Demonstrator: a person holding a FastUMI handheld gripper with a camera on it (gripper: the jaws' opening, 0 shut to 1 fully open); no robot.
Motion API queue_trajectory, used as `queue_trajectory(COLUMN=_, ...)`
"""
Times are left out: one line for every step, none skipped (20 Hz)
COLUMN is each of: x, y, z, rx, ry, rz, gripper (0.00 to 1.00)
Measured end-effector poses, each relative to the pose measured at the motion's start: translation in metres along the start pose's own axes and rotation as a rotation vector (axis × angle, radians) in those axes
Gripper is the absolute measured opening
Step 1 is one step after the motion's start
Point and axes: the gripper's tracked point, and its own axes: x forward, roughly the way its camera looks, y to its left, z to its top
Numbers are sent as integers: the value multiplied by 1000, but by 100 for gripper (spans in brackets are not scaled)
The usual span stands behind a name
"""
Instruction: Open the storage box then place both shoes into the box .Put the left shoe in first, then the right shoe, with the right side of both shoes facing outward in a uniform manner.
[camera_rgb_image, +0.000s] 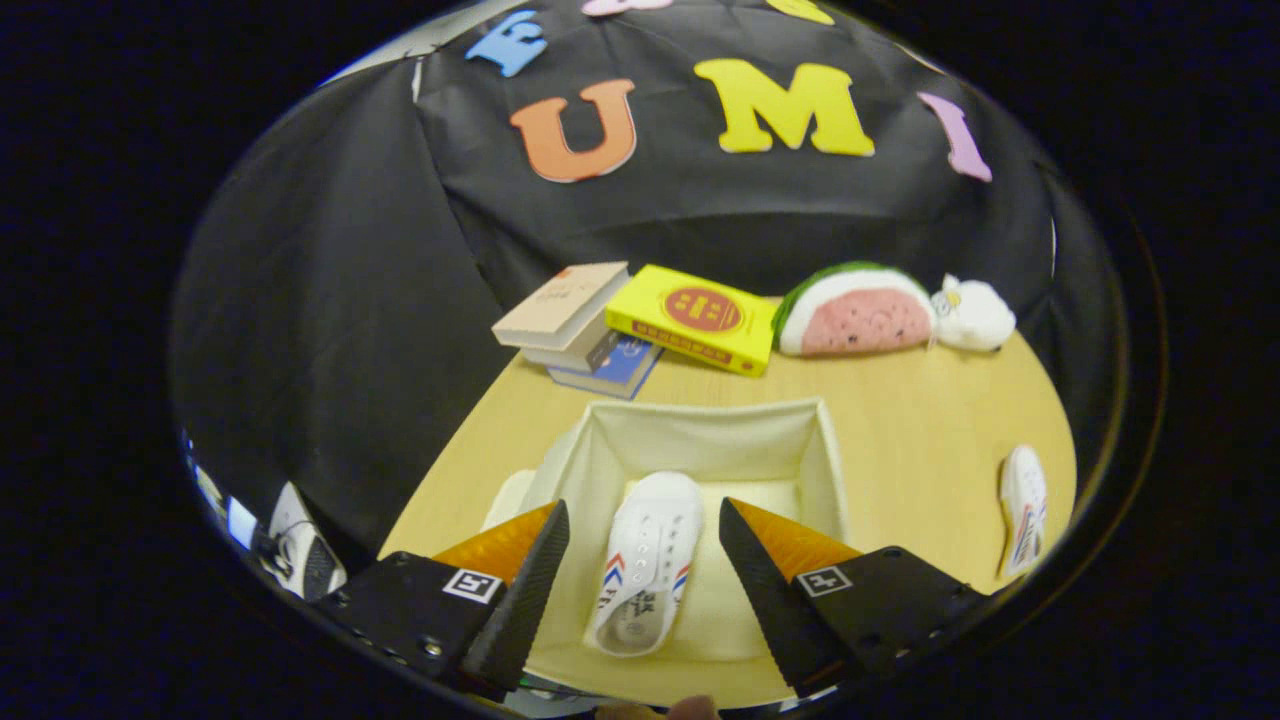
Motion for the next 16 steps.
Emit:
queue_trajectory(x=-13, y=-9, z=7, rx=-30, ry=-40, rz=-23, gripper=91)
queue_trajectory(x=-27, y=-17, z=11, rx=-44, ry=-66, rz=-35, gripper=91)
queue_trajectory(x=-40, y=-29, z=15, rx=-40, ry=-88, rz=-48, gripper=92)
queue_trajectory(x=-52, y=-43, z=17, rx=-30, ry=-106, rz=-64, gripper=91)
queue_trajectory(x=-65, y=-60, z=20, rx=-22, ry=-126, rz=-86, gripper=91)
queue_trajectory(x=-80, y=-77, z=23, rx=-16, ry=-158, rz=-104, gripper=91)
queue_trajectory(x=-92, y=-97, z=25, rx=-9, ry=-181, rz=-130, gripper=91)
queue_trajectory(x=-107, y=-116, z=23, rx=0, ry=-198, rz=-158, gripper=91)
queue_trajectory(x=-123, y=-135, z=23, rx=17, ry=-218, rz=-178, gripper=91)
queue_trajectory(x=-139, y=-149, z=24, rx=44, ry=-248, rz=-168, gripper=91)
queue_trajectory(x=-154, y=-169, z=27, rx=72, ry=-283, rz=-180, gripper=91)
queue_trajectory(x=-169, y=-195, z=25, rx=84, ry=-301, rz=-216, gripper=91)
queue_trajectory(x=-179, y=-226, z=17, rx=84, ry=-303, rz=-257, gripper=90)
queue_trajectory(x=-186, y=-254, z=9, rx=88, ry=-293, rz=-298, gripper=90)
queue_trajectory(x=-195, y=-278, z=1, rx=104, ry=-286, rz=-328, gripper=91)
queue_trajectory(x=-202, y=-298, z=-9, rx=128, ry=-275, rz=-350, gripper=90)
